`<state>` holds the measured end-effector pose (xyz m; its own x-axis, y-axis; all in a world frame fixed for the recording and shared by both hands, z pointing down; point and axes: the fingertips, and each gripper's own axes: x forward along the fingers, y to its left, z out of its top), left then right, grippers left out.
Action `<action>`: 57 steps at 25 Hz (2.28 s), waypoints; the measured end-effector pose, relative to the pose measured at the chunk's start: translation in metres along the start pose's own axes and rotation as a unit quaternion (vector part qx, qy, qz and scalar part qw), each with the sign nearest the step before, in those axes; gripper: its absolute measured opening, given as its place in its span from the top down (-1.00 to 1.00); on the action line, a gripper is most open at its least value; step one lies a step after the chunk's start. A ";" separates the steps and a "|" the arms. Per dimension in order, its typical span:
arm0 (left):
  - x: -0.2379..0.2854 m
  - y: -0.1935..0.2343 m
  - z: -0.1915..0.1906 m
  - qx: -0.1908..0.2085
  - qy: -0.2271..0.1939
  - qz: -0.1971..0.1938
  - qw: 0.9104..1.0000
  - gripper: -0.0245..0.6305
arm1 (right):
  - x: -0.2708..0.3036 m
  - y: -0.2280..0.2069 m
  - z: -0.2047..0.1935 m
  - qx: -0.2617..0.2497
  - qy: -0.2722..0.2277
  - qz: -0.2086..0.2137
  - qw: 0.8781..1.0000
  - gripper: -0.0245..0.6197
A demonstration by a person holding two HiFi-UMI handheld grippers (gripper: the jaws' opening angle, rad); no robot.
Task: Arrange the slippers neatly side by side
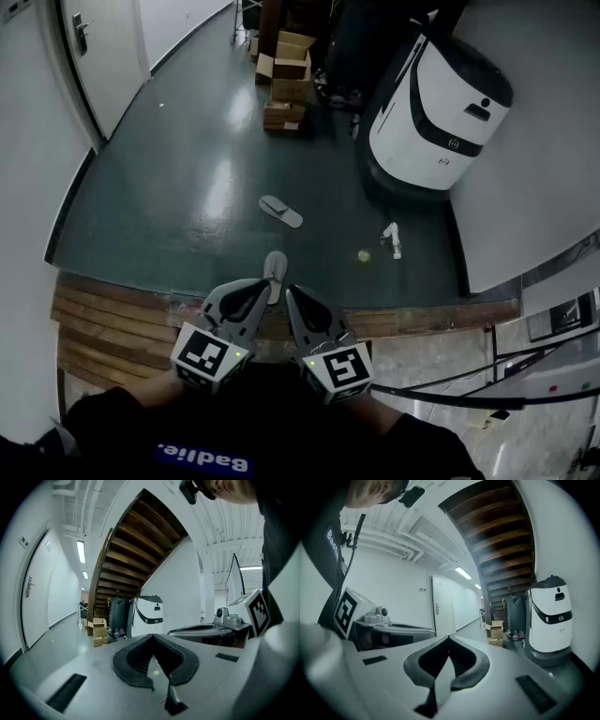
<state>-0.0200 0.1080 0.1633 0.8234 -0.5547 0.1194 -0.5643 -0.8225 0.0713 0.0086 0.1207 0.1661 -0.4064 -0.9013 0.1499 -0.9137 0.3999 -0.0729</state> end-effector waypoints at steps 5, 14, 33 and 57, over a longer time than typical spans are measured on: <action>-0.001 0.001 -0.001 0.000 0.003 -0.001 1.000 0.93 | -0.001 0.001 -0.002 -0.003 0.003 0.001 1.000 0.93; 0.000 -0.001 -0.003 -0.003 0.005 -0.003 1.000 0.93 | -0.002 -0.001 -0.005 0.002 0.005 -0.002 1.000 0.93; 0.027 -0.032 -0.008 0.001 0.022 0.031 0.999 0.93 | -0.023 -0.038 -0.013 0.047 -0.018 0.050 0.997 0.93; 0.037 0.015 -0.041 -0.049 0.037 0.090 0.994 0.93 | 0.031 -0.077 -0.055 0.034 0.065 0.065 0.995 0.79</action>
<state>-0.0007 0.0804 0.2091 0.7038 -0.6783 0.2112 -0.7084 -0.6921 0.1383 0.0659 0.0711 0.2302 -0.5217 -0.8120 0.2616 -0.8531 0.4947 -0.1656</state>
